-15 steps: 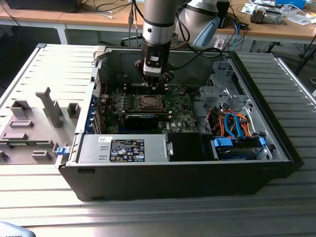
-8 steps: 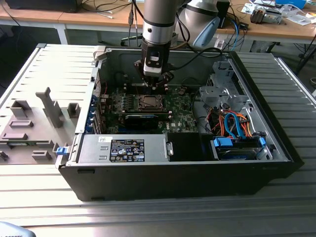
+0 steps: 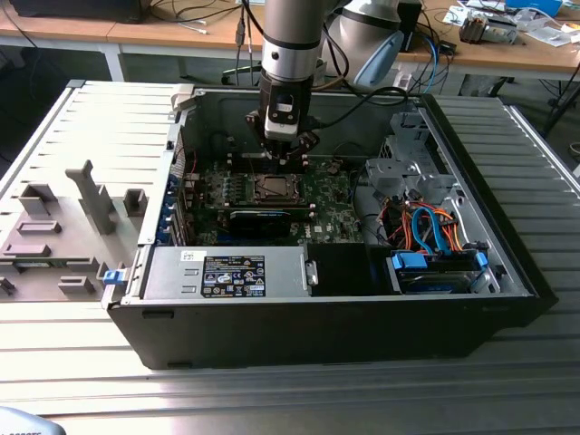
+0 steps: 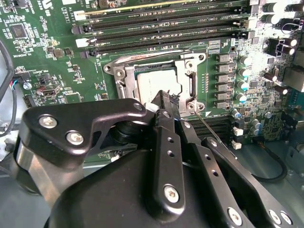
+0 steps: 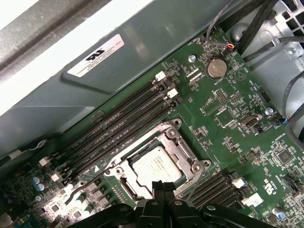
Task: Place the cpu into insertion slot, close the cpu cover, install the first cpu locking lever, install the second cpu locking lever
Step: 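Install the first cpu locking lever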
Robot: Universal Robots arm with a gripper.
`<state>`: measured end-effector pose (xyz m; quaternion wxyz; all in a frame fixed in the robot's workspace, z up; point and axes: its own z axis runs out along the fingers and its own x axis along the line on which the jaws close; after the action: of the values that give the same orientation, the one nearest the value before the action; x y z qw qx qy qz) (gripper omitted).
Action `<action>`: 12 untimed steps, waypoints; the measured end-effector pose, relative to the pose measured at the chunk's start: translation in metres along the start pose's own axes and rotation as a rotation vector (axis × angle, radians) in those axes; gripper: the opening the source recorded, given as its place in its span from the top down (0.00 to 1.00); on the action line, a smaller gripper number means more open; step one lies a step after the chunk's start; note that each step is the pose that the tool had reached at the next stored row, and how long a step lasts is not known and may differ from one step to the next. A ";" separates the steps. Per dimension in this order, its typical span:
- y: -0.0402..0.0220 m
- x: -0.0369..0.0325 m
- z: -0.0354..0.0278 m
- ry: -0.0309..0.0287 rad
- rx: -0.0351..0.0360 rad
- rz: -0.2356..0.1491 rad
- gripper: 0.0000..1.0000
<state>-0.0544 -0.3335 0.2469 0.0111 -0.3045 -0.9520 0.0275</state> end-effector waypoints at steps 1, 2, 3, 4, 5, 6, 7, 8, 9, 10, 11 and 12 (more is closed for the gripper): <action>0.0000 0.0000 0.0000 0.0000 0.0000 0.000 0.89; 0.0000 0.0000 0.0000 -0.0001 0.0000 -0.001 0.89; 0.0000 0.0000 0.0000 -0.0002 0.0000 -0.001 0.89; 0.0000 0.0000 0.0000 -0.0002 0.0000 -0.002 0.89; 0.0000 0.0000 0.0000 -0.0002 0.0000 -0.002 0.89; 0.0000 0.0000 0.0000 -0.0001 0.0000 -0.003 0.89; 0.0000 0.0000 0.0000 -0.0002 0.0000 -0.003 0.89; 0.0000 0.0000 0.0000 -0.0002 0.0000 -0.003 0.89; 0.0000 0.0000 0.0000 -0.0002 0.0000 -0.004 0.89; 0.0000 0.0000 0.0000 -0.0002 0.0000 -0.004 0.89; 0.0000 0.0000 0.0000 -0.0003 0.0001 -0.005 0.89; 0.0000 0.0000 0.0000 -0.0003 0.0000 -0.005 0.89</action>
<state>-0.0544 -0.3335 0.2469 0.0110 -0.3020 -0.9528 0.0275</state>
